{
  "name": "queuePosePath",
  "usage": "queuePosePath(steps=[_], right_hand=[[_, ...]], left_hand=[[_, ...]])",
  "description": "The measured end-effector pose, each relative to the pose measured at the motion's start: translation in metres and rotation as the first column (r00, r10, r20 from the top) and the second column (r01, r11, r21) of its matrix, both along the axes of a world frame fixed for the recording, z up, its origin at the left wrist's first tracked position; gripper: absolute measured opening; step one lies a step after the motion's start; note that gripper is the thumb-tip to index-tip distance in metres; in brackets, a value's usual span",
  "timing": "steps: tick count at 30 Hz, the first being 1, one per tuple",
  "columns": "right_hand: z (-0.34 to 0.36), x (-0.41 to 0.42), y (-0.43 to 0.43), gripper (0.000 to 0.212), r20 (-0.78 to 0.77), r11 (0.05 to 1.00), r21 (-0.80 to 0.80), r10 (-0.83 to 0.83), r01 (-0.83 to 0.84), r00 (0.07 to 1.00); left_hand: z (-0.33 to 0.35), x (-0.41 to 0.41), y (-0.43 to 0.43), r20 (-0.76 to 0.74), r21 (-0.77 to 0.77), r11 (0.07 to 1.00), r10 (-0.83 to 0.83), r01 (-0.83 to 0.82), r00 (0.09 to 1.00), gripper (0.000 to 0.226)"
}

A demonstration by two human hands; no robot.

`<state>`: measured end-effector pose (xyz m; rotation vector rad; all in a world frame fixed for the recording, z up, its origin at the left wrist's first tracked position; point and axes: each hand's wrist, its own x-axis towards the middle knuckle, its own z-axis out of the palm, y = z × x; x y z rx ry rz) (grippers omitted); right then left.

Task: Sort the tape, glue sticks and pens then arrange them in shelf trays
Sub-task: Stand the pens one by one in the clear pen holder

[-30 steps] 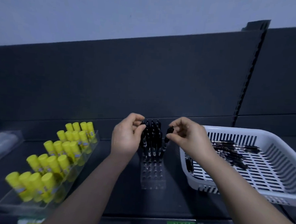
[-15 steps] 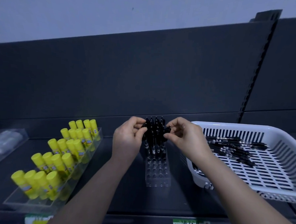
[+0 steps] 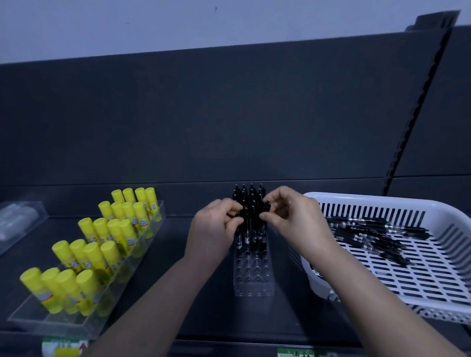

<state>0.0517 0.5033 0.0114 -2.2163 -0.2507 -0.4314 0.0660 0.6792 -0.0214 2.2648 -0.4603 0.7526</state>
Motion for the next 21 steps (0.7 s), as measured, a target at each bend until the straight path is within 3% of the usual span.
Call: queuePosePath(steps=[10,16,21], right_hand=[[0.0,0.007,0.016,0.021,0.008,0.999,-0.046,0.017,-0.017,1.0],[0.001,0.012,0.023,0.024,0.023,0.995,-0.099,0.03,-0.027,0.999],[0.001,0.012,0.028,0.025,-0.002,0.988,-0.149,0.042,-0.042,0.999]], left_hand=[[-0.006,-0.003,0.003,-0.05,-0.048,0.999,-0.023,0.02,0.998,0.026],[-0.006,0.0,0.013,-0.184,-0.141,0.99,-0.028,0.001,0.982,0.044],[0.002,0.005,0.024,-0.125,-0.161,0.985,0.046,-0.066,0.991,0.039]])
